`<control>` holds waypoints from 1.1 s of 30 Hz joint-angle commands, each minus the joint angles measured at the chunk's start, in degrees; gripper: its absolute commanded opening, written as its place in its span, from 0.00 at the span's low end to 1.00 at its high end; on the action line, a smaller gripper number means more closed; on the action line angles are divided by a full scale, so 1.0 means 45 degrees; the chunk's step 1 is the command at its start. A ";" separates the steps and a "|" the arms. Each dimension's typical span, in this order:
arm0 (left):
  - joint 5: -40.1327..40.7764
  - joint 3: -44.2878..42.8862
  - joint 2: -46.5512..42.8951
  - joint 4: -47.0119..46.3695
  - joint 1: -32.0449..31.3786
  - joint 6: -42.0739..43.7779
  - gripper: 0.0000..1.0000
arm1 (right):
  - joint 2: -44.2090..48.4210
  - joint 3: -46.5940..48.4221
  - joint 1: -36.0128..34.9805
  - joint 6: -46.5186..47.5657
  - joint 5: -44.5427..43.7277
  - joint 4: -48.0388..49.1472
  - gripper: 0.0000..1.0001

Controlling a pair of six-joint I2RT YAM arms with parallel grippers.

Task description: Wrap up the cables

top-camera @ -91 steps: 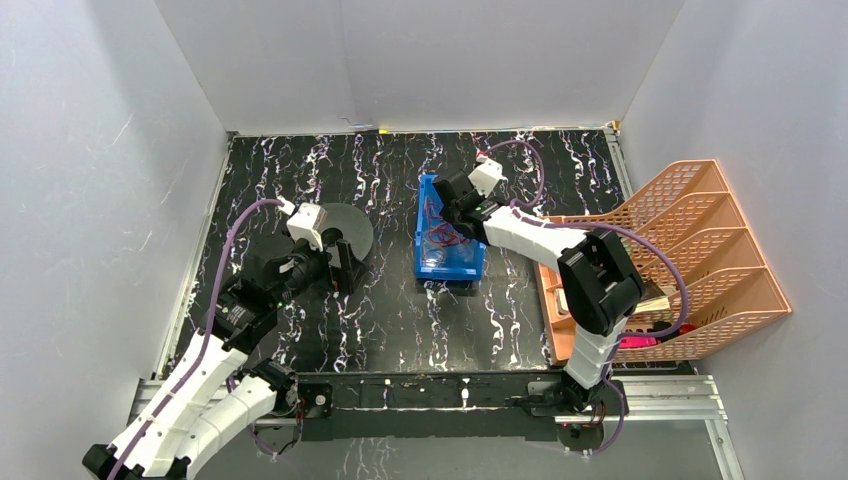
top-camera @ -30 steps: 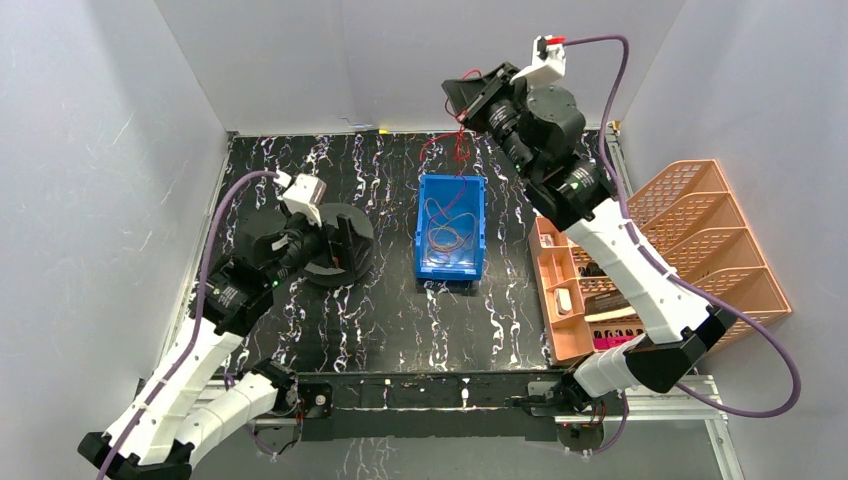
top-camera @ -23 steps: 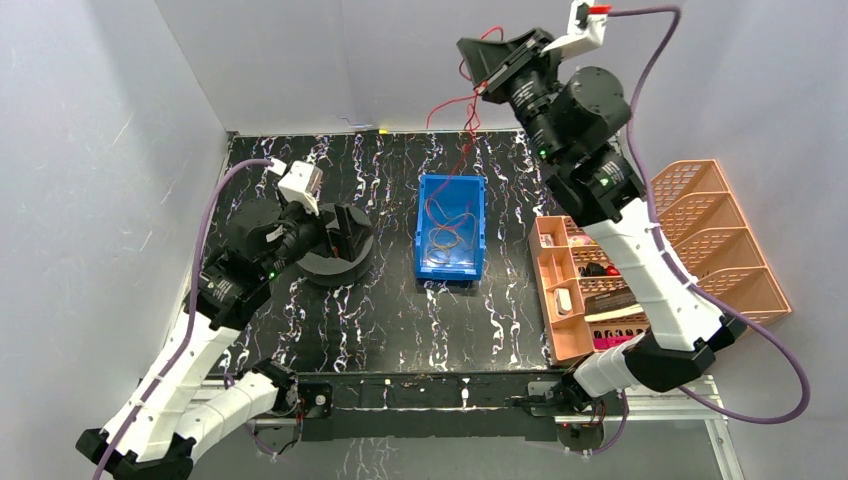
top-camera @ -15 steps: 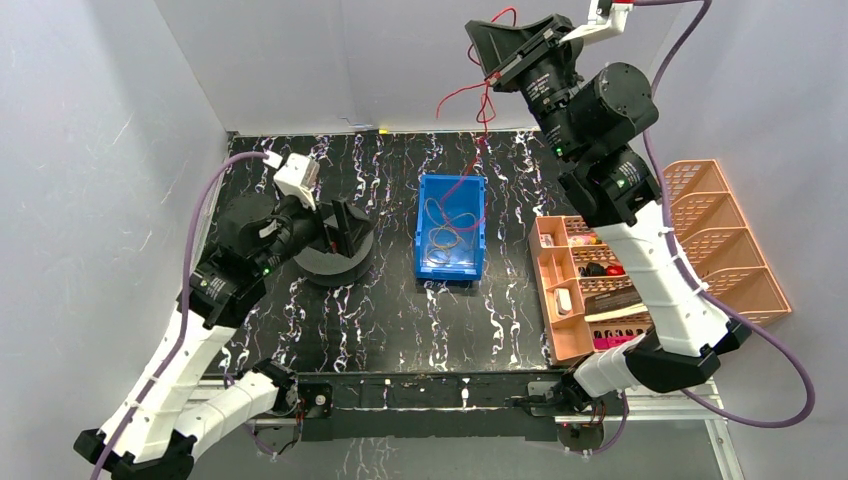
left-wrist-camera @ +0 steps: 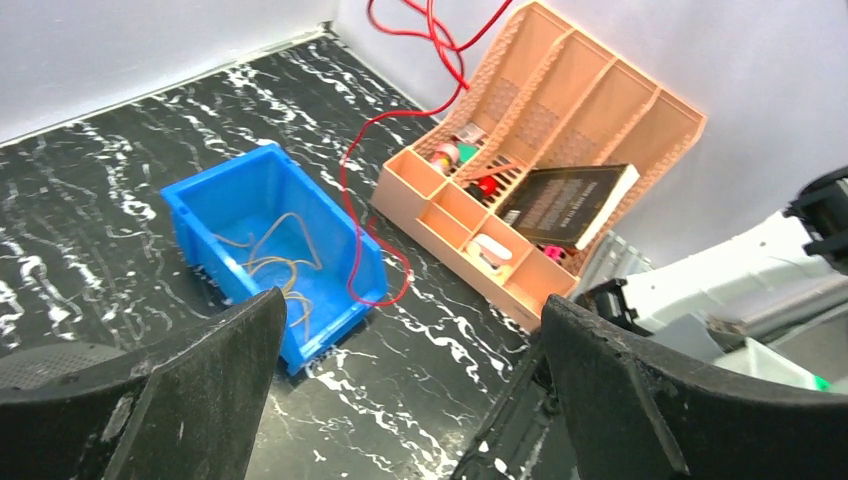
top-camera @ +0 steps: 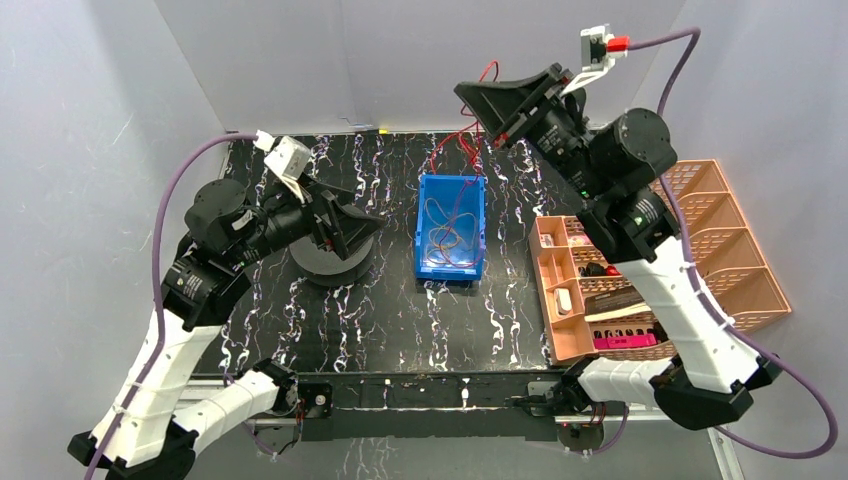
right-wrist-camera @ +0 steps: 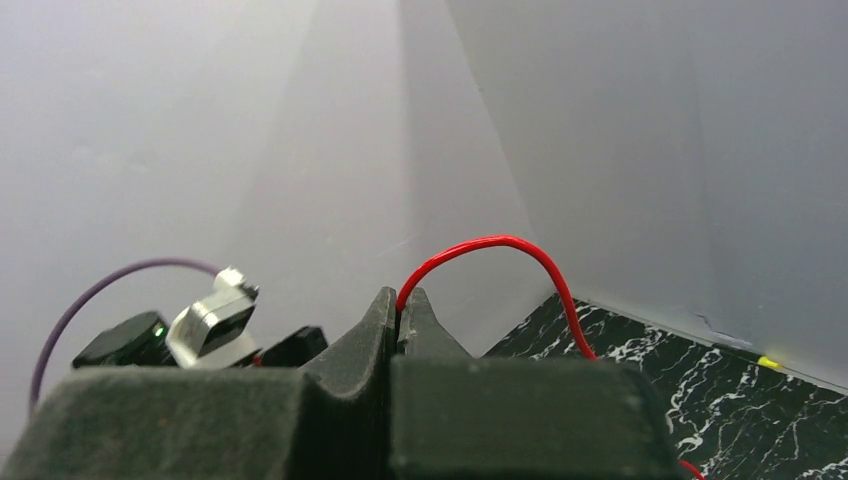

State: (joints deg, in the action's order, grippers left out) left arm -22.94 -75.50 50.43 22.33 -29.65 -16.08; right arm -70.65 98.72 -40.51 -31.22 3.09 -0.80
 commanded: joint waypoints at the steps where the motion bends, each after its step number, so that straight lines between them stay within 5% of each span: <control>1: -0.1997 -0.0618 0.0141 -0.0704 -0.0038 -0.0475 0.98 | 0.1103 -0.0747 0.0007 -0.0070 0.1959 0.1524 0.00; 13: -0.5550 -0.0318 0.1140 -0.3552 -0.0048 -0.2573 0.98 | 0.2006 -0.2743 0.0011 -0.2451 0.5844 0.3738 0.00; 24: -0.8217 0.1009 0.2349 -0.6983 -0.0138 -0.5470 0.94 | 0.1775 -0.3827 0.0009 -0.3824 0.7350 0.6046 0.00; 33: -0.8953 0.1565 0.2792 -0.7811 -0.0281 -0.6514 0.65 | 0.1622 -0.4181 -0.0012 -0.4343 0.7750 0.6679 0.00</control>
State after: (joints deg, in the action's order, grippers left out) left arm -59.11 -68.51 62.81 -8.64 -30.35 -42.19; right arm -63.53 79.99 -40.51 -49.67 36.53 23.79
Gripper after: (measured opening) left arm 0.721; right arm 0.022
